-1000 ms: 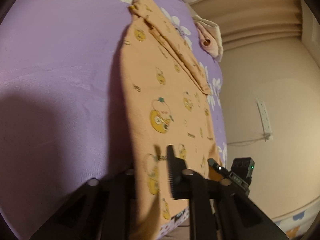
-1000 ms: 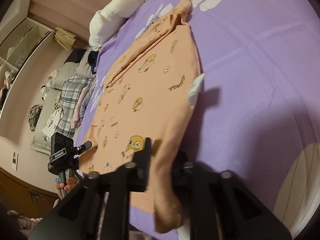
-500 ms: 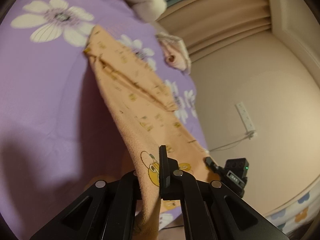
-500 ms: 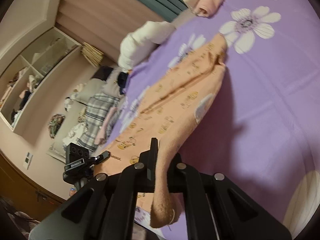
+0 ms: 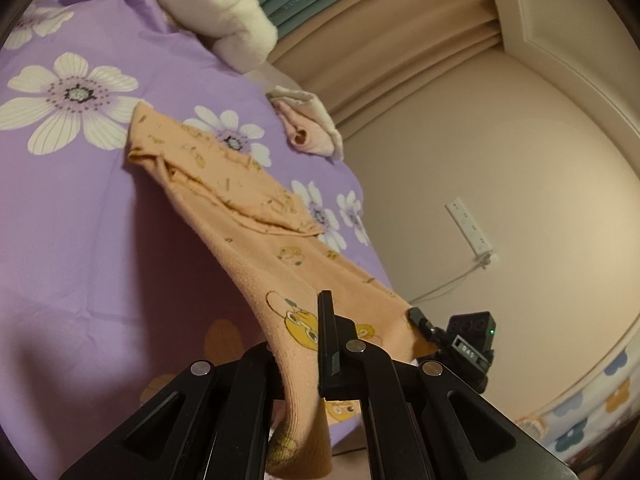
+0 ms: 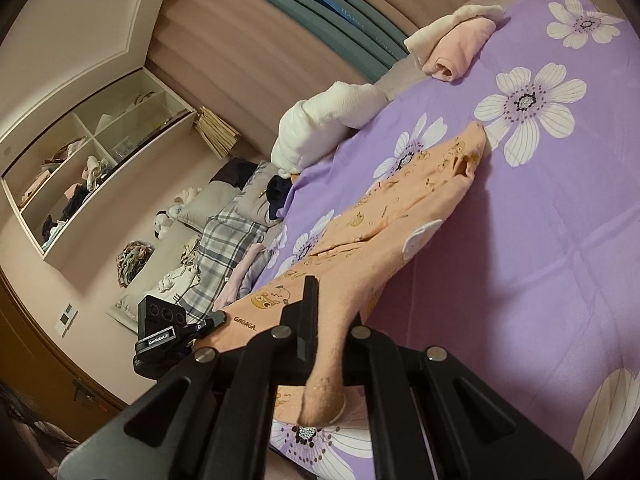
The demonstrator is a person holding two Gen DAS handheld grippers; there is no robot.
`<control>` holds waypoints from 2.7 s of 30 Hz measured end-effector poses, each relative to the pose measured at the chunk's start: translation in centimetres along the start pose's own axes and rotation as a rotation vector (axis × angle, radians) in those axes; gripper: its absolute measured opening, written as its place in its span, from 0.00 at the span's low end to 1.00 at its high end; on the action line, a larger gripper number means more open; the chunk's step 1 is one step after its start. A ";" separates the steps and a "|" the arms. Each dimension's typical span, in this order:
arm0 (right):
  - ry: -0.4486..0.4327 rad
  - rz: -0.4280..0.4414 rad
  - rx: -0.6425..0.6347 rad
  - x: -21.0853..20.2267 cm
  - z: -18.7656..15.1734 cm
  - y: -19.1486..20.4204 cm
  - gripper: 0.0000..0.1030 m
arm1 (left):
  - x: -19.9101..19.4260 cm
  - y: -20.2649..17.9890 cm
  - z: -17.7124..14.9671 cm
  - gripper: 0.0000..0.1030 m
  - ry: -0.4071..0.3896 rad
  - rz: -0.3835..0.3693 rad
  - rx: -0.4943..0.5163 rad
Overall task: Fold small clothes
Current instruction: 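Grasp the hem with both tools and lift it, then carry the hem with both tools toward the collar, then lower the hem onto the collar and open both tools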
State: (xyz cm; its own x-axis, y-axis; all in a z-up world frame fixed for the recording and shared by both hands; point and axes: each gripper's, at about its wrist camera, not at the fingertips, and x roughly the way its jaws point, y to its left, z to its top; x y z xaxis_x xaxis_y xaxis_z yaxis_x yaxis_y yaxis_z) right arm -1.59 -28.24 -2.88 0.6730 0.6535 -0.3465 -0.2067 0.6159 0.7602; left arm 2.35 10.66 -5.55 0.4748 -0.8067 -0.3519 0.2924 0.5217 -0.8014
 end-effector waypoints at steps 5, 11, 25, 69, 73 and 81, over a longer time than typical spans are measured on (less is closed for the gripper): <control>-0.015 0.020 -0.016 -0.9 0.2 0.7 0.03 | -1.1 -1.8 0.1 0.00 -0.007 -0.023 0.044; -0.032 0.037 -0.068 -3.1 0.5 2.6 0.03 | -2.9 -3.5 -0.1 0.00 -0.011 -0.036 0.078; -0.048 0.053 -0.196 -6.2 -0.1 6.0 0.03 | -4.9 -6.3 -1.5 0.00 -0.005 -0.006 0.143; -0.019 -0.077 -0.088 1.3 6.0 1.0 0.05 | 1.2 0.0 4.8 0.00 0.009 0.081 0.008; -0.015 -0.093 -0.060 2.3 6.8 -0.1 0.05 | 2.0 0.9 5.7 0.00 0.005 0.093 -0.008; 0.012 -0.132 -0.018 5.0 8.4 -2.0 0.05 | 3.4 2.8 7.8 0.00 -0.006 0.107 -0.051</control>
State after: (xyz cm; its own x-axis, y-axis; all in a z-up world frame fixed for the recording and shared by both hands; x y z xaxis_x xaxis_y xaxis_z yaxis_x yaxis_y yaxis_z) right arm 8.16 -29.92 -1.56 0.6869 0.5715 -0.4489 -0.1299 0.7043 0.6979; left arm 11.23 11.53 -5.25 0.5060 -0.7454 -0.4340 0.1975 0.5900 -0.7829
